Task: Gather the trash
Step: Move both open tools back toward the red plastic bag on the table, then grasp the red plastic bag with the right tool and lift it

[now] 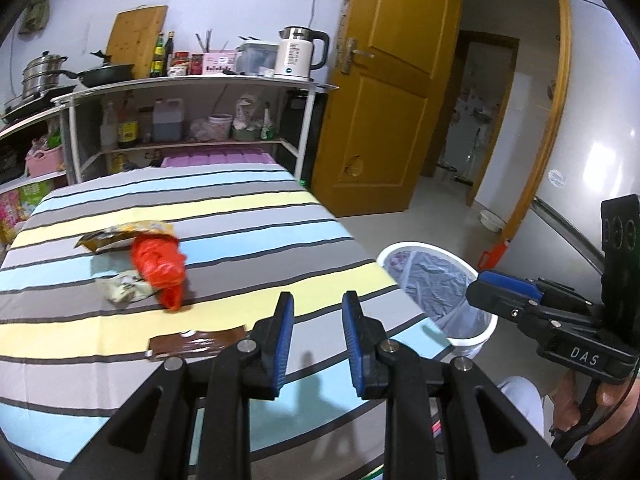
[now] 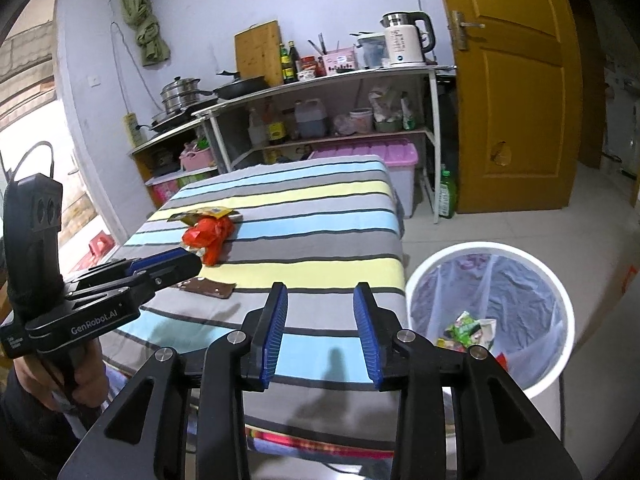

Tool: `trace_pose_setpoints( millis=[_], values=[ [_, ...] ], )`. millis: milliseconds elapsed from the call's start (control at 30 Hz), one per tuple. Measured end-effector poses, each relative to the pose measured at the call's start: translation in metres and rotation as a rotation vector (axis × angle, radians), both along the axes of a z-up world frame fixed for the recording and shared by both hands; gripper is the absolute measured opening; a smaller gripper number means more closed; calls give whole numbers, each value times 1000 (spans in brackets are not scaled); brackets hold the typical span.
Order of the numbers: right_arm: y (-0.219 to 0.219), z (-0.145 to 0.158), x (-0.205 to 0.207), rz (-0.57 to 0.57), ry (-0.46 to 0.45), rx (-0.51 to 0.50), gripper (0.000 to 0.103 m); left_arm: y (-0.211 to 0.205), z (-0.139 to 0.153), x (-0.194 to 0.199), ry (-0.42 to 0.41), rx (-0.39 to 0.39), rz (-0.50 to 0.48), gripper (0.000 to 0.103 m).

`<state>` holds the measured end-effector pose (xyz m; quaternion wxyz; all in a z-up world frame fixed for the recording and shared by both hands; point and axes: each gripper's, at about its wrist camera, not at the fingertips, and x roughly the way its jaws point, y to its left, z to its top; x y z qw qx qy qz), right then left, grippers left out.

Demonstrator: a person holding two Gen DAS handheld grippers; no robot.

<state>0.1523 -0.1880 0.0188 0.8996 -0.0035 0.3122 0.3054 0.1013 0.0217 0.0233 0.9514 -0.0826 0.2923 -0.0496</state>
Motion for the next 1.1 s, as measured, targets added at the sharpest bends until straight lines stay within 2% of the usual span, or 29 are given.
trace_pose_setpoints(
  millis=[333,567,1100],
  values=[
    [31,-6,9,66,12,-10,36,40,-11,-8,20,-5,99,26],
    [55,-12,13,123,23,-17,36,75,-15,-17,18,-10,182,40],
    [128,-28,29,251,61,-55,37,136,-20,-25,10,-31,287,43]
  ],
)
